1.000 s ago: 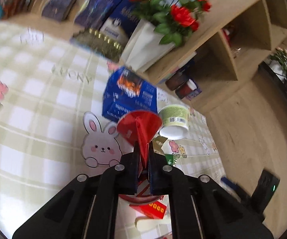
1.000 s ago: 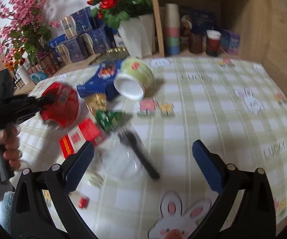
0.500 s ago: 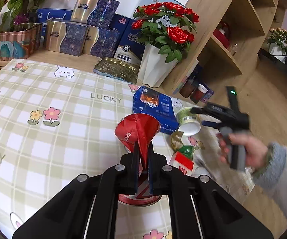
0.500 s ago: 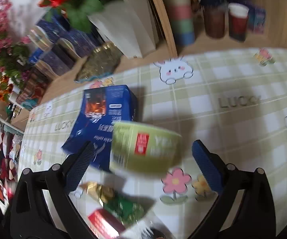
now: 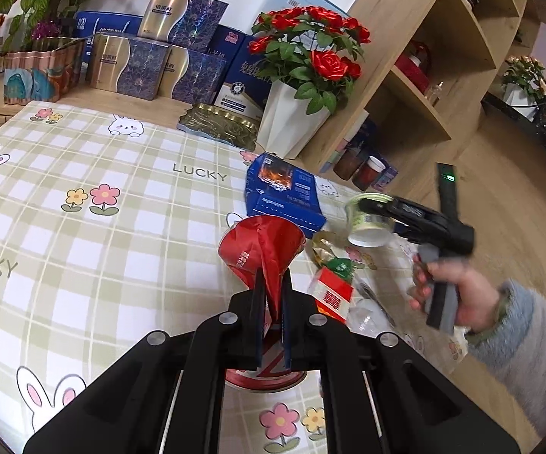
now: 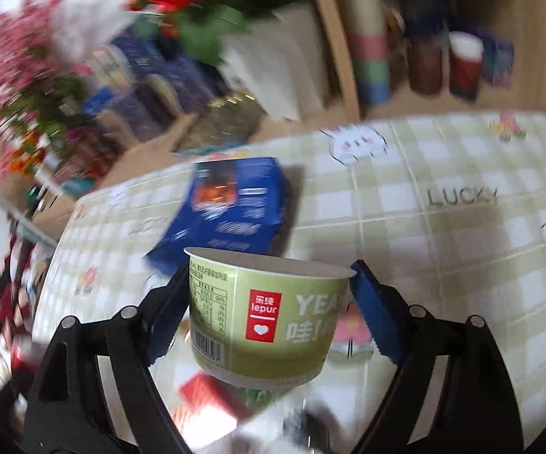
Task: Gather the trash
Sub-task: 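Lower the green cup into the bin and open the right gripper while the left carries the can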
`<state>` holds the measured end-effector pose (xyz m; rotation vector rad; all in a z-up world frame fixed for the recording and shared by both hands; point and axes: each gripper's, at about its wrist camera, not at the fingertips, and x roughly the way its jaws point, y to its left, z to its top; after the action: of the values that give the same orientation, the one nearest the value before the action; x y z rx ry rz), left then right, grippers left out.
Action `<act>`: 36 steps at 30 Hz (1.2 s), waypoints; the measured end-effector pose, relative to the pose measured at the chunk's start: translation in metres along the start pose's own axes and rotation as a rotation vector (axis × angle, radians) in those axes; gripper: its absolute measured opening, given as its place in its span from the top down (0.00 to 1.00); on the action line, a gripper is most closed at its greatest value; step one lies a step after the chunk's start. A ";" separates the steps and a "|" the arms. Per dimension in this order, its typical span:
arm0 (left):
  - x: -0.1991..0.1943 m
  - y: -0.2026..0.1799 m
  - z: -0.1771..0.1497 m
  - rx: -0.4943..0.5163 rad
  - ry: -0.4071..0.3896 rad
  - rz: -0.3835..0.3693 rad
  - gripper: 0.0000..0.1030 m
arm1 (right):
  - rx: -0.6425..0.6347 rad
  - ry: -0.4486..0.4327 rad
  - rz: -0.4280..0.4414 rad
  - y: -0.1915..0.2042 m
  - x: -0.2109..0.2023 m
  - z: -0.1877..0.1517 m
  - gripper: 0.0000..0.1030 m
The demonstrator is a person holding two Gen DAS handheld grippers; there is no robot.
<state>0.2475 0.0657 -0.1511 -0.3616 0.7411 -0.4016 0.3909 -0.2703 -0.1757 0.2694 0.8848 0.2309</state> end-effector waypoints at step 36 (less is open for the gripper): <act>-0.130 -0.058 -0.167 -0.020 0.147 -0.042 0.93 | 0.008 0.154 0.202 0.056 -0.160 -0.332 0.20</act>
<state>0.0294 0.0481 -0.1643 -0.3701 0.8821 -0.4641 0.0277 -0.2214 -0.2412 0.3522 1.0118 0.4408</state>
